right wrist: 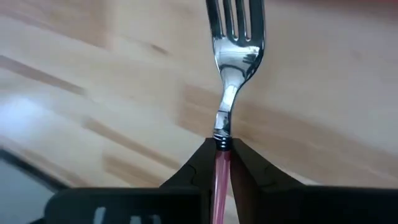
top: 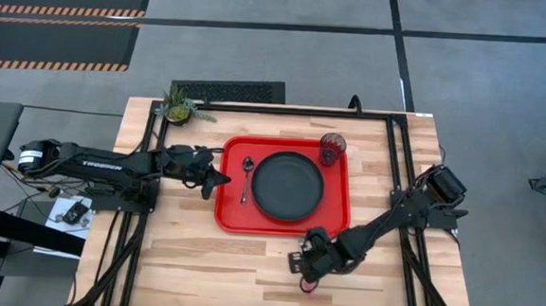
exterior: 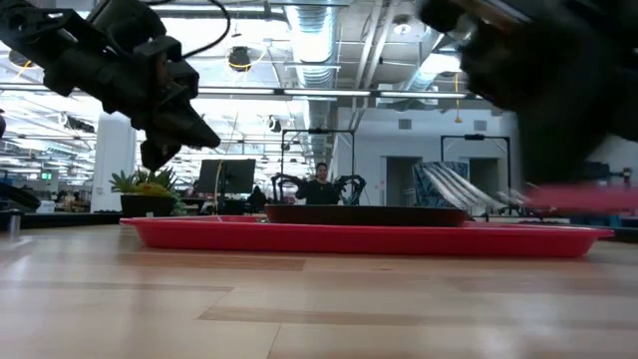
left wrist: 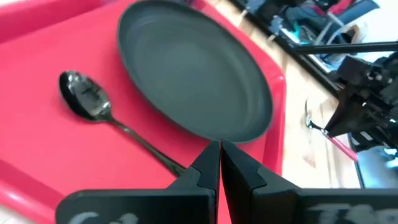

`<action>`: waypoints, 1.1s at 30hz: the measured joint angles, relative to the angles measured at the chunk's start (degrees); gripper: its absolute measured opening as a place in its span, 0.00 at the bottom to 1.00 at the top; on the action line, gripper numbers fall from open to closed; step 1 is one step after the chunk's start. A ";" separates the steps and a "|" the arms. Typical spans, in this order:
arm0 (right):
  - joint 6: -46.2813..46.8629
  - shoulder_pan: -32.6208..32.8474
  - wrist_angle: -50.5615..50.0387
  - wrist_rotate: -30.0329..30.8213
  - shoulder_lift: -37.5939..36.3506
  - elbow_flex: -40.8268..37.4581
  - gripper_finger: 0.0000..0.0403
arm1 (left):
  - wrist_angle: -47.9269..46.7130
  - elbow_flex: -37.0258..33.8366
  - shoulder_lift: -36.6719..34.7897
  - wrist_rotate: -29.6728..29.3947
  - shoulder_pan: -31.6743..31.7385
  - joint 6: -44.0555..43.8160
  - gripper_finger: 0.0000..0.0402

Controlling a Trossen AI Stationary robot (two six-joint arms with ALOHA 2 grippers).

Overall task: Pick and place plate/cup/fork/spoon on tray
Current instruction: Put the red fork on the red serving tray to the left of the black spoon

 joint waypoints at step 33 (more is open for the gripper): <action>-5.64 -8.86 -7.69 -6.66 30.58 44.63 0.04 | -33.93 -0.02 -30.49 -2.35 0.00 6.22 0.00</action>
